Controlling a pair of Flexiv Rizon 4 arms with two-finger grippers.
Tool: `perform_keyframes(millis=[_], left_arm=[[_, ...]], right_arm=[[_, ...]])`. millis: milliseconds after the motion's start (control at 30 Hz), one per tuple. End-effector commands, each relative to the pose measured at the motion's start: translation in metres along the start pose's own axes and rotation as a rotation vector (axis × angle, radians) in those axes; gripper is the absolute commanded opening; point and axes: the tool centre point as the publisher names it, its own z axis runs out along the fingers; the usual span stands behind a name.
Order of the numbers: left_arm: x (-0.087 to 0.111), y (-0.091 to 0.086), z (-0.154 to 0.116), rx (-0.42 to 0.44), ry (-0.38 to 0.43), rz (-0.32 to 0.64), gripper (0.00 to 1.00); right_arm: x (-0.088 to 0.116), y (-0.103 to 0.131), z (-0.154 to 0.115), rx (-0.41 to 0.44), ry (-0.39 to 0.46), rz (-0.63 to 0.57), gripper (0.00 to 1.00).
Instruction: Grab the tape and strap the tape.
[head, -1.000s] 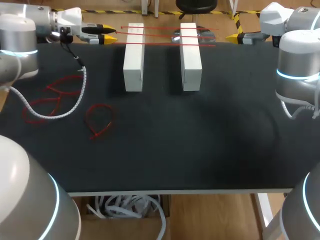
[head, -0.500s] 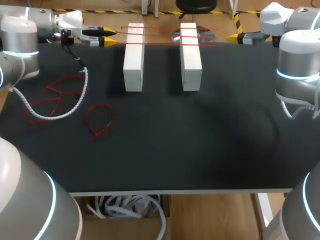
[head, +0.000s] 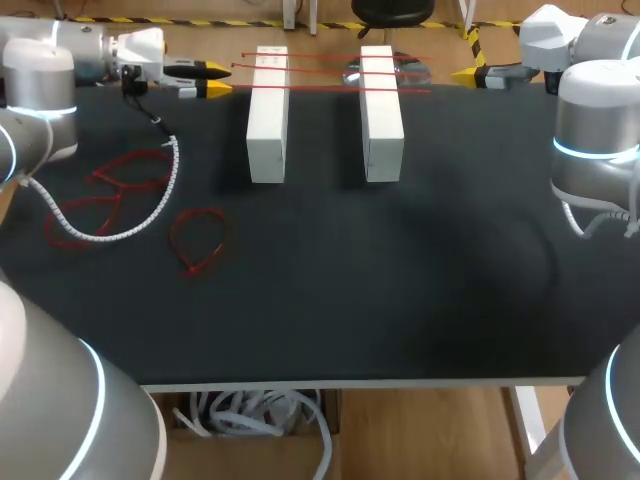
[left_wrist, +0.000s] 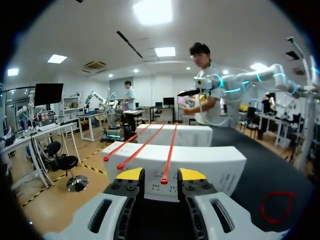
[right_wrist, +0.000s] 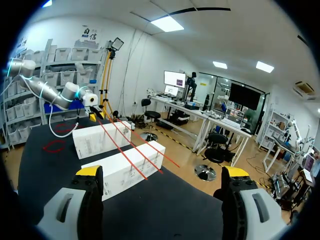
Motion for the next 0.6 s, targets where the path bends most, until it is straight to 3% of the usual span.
perform_keyframes(millis=[33,300,600], left_arm=[[-0.008,0.008,-0.003,0.003,0.016,0.001,0.27],[-0.004,0.016,-0.008,-0.009,0.012,0.002,0.27],[0.011,0.009,-0.003,0.011,0.043,-0.012,0.26]], right_arm=[[0.0,0.0,0.0,0.0,0.0,0.0,1.0],[0.0,0.0,0.0,0.0,0.0,0.0,1.0],[0.0,0.0,0.0,0.0,0.0,0.0,1.0]])
